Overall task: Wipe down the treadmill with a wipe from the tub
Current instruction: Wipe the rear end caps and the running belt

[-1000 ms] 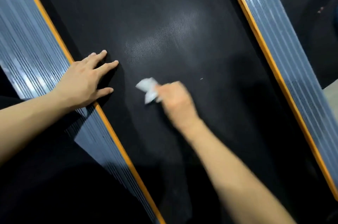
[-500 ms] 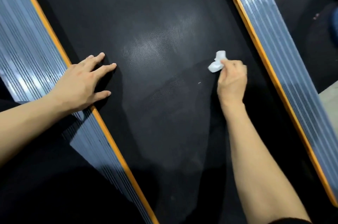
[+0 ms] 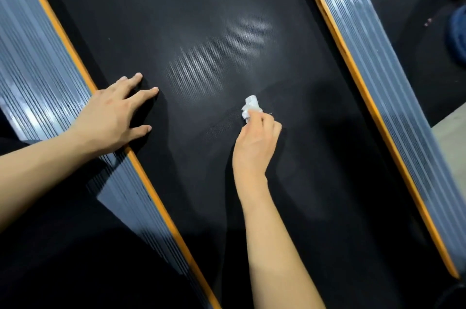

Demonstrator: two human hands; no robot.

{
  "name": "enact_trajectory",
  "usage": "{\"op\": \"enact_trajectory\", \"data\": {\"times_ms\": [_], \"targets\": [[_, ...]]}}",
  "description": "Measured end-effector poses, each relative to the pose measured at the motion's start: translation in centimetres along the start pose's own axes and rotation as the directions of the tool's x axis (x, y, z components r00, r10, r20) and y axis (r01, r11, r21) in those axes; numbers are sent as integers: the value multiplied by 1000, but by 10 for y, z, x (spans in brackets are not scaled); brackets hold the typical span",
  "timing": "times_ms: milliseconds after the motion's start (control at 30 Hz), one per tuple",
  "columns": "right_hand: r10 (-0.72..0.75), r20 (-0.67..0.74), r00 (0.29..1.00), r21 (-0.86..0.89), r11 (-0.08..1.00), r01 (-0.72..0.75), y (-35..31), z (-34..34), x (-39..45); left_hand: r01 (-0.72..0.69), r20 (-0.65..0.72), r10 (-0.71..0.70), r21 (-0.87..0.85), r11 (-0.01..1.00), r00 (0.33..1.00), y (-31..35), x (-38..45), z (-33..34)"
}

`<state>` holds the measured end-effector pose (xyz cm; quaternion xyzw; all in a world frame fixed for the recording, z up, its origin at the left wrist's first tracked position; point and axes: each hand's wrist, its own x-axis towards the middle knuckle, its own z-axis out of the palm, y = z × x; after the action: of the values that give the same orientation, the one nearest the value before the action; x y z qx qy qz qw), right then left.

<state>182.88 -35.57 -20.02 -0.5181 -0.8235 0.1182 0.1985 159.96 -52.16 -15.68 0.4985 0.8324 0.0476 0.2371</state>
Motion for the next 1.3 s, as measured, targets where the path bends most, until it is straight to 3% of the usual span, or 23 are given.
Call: {"op": "enact_trajectory", "data": {"times_ms": [100,167,200,267,333,367,500,633,733,833,900,967,1100,1300], "targets": [[-281,124,952,59,959,276,-1,-17,-28,3,-4,-3,2,1000,1000,-1,1,0],[-407,122,905,87,913,399,21,-34,-21,6,-2,-6,2,1000,1000,0,0,0],[-393,72,917,52,920,390,37,-38,-7,9,-6,-9,-1,1000,1000,0,0,0],[-234,-42,971,-48,972,232,66,-37,25,9,-10,-9,-3,1000,1000,0,1,1],[-93,-83,992,-110,990,83,78,-28,41,8,-2,-8,-2,1000,1000,1,1,1],[-91,-88,992,-113,990,81,76,-22,41,9,-2,-9,0,1000,1000,2,1,1],[-214,-34,976,31,976,215,28,-3,9,21,-10,-21,4,1000,1000,4,1,0],[-415,157,896,191,903,385,-25,0,-37,14,-1,-14,15,1000,1000,4,1,1],[-486,142,862,259,859,441,-27,-16,-31,22,-5,-22,2,1000,1000,4,1,0],[-442,-4,897,209,877,433,5,-36,1,23,-7,-23,-12,1000,1000,4,1,-1],[-318,-49,947,111,940,322,33,-43,24,23,-9,-23,-7,1000,1000,4,0,0],[-219,-26,975,59,974,220,51,-38,31,27,-10,-27,-7,1000,1000,5,1,0],[-273,77,959,-40,960,276,56,-21,22,33,-1,-33,-20,999,999,5,1,0],[-142,125,982,-171,972,163,40,-27,29,29,-1,-29,-10,1000,1000,6,0,-3]]}}
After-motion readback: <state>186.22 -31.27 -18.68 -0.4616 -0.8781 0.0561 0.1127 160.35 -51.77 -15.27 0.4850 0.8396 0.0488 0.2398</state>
